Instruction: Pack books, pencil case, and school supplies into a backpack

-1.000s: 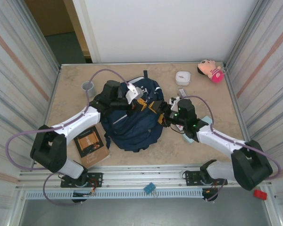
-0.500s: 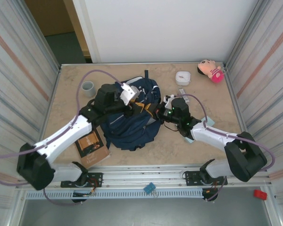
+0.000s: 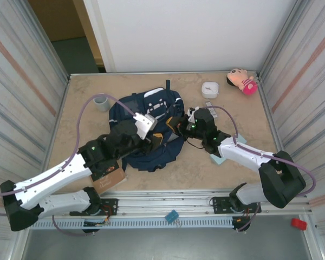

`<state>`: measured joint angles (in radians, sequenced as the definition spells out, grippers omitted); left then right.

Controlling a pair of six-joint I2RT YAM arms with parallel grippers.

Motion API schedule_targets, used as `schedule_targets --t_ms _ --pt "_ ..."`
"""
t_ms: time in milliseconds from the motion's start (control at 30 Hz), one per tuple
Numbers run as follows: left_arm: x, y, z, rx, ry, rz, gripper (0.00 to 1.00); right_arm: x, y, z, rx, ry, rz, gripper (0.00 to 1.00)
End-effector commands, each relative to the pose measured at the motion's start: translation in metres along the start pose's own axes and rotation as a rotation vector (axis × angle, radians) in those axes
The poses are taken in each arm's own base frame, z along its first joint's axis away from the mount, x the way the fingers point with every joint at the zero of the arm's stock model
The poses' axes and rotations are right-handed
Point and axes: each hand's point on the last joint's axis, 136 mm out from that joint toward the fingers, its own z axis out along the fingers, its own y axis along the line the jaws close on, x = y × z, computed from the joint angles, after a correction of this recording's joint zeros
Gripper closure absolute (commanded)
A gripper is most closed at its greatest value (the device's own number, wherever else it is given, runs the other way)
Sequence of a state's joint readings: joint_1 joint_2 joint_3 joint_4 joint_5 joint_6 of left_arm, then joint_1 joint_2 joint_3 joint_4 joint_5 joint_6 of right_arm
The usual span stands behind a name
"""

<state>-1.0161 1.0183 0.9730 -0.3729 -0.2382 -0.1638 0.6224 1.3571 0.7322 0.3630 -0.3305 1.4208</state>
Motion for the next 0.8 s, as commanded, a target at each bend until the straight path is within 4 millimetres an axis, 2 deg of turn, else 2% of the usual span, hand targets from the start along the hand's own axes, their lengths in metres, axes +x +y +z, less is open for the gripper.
schedule_targets --t_ms 0,433,600,767 --pt "0.014 0.005 -0.005 -0.095 0.023 -0.057 0.42 -0.017 0.047 -0.008 -0.106 -0.087 -0.054 1.00" --pt "0.046 -0.042 0.007 -0.068 0.120 -0.143 0.42 -0.019 0.058 -0.007 -0.126 -0.095 -0.052 1.00" --pt "0.048 -0.043 0.008 -0.070 0.113 -0.218 0.41 -0.020 0.061 -0.009 -0.121 -0.103 -0.047 1.00" --pt "0.052 -0.029 0.002 -0.126 0.098 -0.318 0.41 -0.022 0.059 -0.012 -0.086 -0.117 -0.038 1.00"
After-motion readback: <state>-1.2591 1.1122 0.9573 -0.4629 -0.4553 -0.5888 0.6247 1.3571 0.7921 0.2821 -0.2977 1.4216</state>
